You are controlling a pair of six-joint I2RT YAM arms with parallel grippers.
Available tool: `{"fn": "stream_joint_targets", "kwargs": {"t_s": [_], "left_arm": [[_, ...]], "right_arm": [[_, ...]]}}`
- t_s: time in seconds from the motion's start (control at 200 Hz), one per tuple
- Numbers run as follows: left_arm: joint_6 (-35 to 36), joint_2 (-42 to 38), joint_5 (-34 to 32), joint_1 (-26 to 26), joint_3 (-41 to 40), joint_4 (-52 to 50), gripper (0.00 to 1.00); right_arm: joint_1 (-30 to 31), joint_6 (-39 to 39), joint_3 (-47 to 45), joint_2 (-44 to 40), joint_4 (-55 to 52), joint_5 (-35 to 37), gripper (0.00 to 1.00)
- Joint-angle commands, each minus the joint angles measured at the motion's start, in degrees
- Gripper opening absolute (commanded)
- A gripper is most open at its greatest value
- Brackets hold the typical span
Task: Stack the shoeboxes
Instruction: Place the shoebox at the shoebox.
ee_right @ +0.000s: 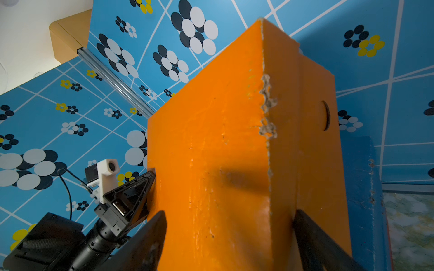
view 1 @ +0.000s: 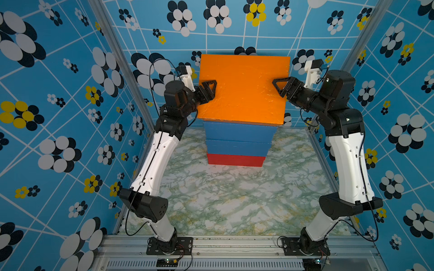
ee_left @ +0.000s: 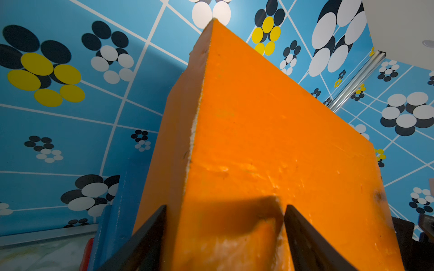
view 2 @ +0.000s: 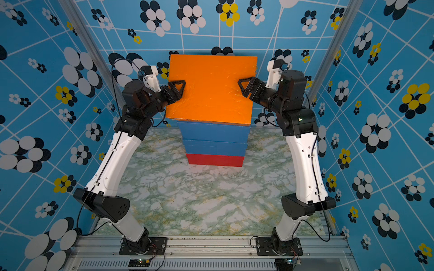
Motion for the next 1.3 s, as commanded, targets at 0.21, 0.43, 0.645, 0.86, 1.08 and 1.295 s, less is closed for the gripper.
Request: {"fn": "stream_joint_targets", "kwargs": {"t_s": [0.21, 0.43, 0.645, 0.86, 1.08, 1.295], "left_arm": [[-2.02, 2.52, 12.73, -3.53, 1.75, 1.94, 0.89], [-2.53, 3.17, 12.48, -3.42, 2.04, 2.13, 0.99], [-3.05, 4.4, 12.39, -2.65, 3.38, 2.06, 1.0], [-3.38, 6.0, 12.48, -2.19, 5.27, 1.34, 0.99], [-4.01, 6.44, 12.2, -0.96, 5.4, 0.99, 1.0], [-4.09, 6.61, 12.08, 0.29, 5.45, 0.55, 1.0]], "right_arm": [[0.78, 3.53, -2.33, 2.6, 4.27, -13.99, 0.87], [-1.44, 6.49, -2.35, 4.57, 5.84, -14.51, 0.87], [-2.6, 7.64, -2.34, 5.87, 6.61, -14.79, 0.88], [-3.19, 8.24, -2.35, 6.78, 6.91, -15.25, 0.89], [-3.65, 8.28, -2.31, 7.4, 6.83, -15.69, 0.89], [-4.29, 8.15, -2.44, 7.61, 6.35, -15.38, 0.9]]}}
